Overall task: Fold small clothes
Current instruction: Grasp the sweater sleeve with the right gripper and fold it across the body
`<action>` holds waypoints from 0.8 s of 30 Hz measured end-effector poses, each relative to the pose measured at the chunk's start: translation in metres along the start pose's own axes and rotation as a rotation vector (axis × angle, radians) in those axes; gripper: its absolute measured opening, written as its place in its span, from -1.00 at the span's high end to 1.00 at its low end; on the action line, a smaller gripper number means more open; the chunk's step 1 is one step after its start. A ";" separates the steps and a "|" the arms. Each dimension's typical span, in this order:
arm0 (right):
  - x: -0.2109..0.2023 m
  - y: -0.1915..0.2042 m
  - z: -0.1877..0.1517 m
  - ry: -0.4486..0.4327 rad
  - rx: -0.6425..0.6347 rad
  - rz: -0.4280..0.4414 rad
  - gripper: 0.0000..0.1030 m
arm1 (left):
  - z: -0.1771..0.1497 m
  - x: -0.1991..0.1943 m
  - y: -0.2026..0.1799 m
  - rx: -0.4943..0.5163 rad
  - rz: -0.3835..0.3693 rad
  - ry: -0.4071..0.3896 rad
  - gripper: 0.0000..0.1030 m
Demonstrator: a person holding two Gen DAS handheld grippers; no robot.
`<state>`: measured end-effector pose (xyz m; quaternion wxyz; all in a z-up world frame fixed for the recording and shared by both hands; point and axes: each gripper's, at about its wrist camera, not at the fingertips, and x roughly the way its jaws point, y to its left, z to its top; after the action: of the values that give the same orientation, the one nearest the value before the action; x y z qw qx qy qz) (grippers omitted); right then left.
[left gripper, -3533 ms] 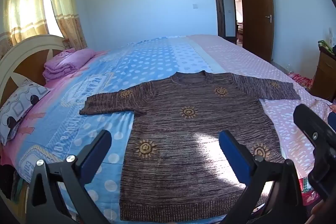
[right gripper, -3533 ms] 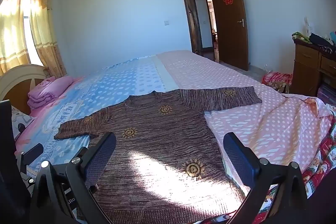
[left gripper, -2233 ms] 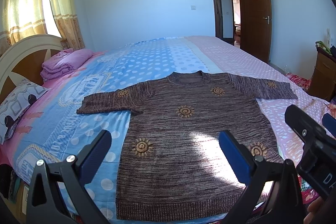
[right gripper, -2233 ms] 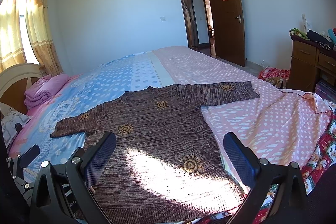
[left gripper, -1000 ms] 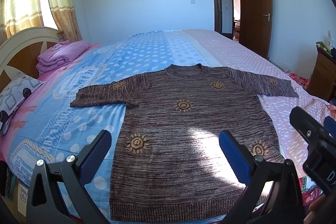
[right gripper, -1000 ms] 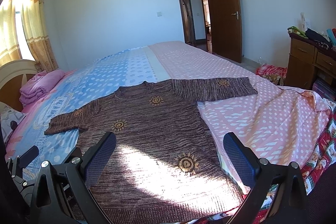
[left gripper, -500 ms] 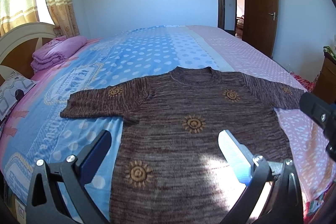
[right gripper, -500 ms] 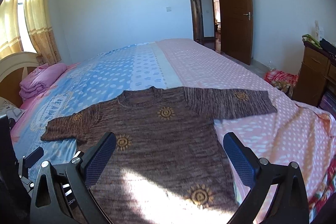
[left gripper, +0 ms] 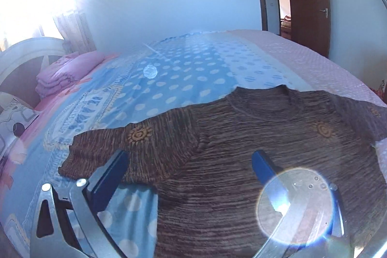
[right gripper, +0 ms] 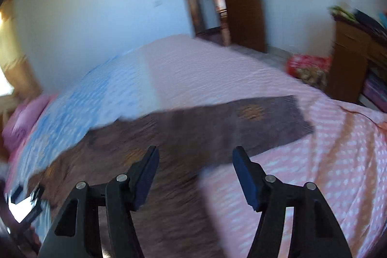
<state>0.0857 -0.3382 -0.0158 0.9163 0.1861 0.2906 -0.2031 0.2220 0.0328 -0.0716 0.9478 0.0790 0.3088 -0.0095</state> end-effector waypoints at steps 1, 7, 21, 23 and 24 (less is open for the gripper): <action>0.005 -0.028 0.011 -0.034 0.051 -0.033 -0.25 | -0.002 0.009 0.004 -0.016 0.003 0.011 -1.00; 0.061 -0.147 0.058 0.019 0.289 -0.105 -0.24 | -0.027 0.051 0.018 -0.172 -0.078 0.136 -1.00; 0.155 -0.158 0.045 0.218 0.146 -0.223 0.29 | -0.036 0.075 0.026 -0.281 -0.118 0.282 -1.00; 0.156 -0.155 0.045 0.227 0.094 -0.219 0.52 | -0.036 0.075 0.026 -0.281 -0.118 0.279 -1.00; 0.154 -0.158 0.046 0.231 0.098 -0.194 0.69 | -0.036 0.074 0.026 -0.282 -0.118 0.278 -1.00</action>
<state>0.1464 -0.5336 -0.1095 0.8427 0.2238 0.4003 -0.2821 0.2628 0.0666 -0.1395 0.8956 -0.0719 0.4388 -0.0109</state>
